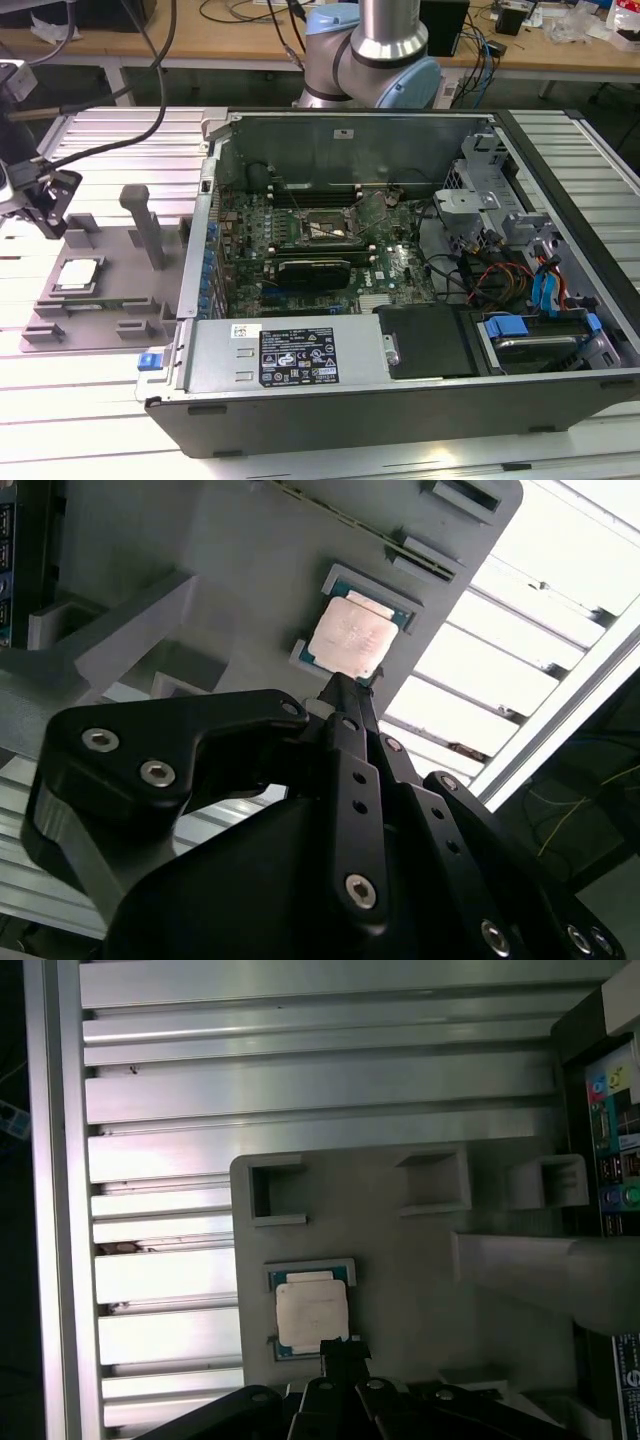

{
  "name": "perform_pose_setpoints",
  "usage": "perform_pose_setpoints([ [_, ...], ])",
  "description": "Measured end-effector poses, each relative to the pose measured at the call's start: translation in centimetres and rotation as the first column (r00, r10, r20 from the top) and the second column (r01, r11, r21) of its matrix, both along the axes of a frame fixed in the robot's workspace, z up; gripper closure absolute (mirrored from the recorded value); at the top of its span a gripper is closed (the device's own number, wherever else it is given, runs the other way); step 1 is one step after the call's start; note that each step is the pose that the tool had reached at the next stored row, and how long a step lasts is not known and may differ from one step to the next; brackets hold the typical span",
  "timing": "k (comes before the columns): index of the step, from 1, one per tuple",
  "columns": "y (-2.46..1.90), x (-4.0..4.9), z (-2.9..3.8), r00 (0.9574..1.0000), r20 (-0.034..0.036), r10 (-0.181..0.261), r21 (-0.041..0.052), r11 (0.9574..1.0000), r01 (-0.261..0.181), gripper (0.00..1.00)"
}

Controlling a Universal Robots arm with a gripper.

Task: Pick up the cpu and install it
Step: 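Pick up the cpu and move it towards the insertion slot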

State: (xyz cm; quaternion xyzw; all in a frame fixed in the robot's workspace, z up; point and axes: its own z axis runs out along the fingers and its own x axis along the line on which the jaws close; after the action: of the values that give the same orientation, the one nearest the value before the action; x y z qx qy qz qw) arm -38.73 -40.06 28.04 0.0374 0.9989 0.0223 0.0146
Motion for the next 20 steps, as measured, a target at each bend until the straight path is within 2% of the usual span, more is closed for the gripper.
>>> perform_pose_setpoints([
  [4,0.0,-0.17,-0.27,1.0,0.0001,0.0,0.0,1.0,0.0,0.89],
  [20,-0.18,-0.85,-2.83,1.0,0.0002,0.0,0.0,1.0,0.0,0.89],
])
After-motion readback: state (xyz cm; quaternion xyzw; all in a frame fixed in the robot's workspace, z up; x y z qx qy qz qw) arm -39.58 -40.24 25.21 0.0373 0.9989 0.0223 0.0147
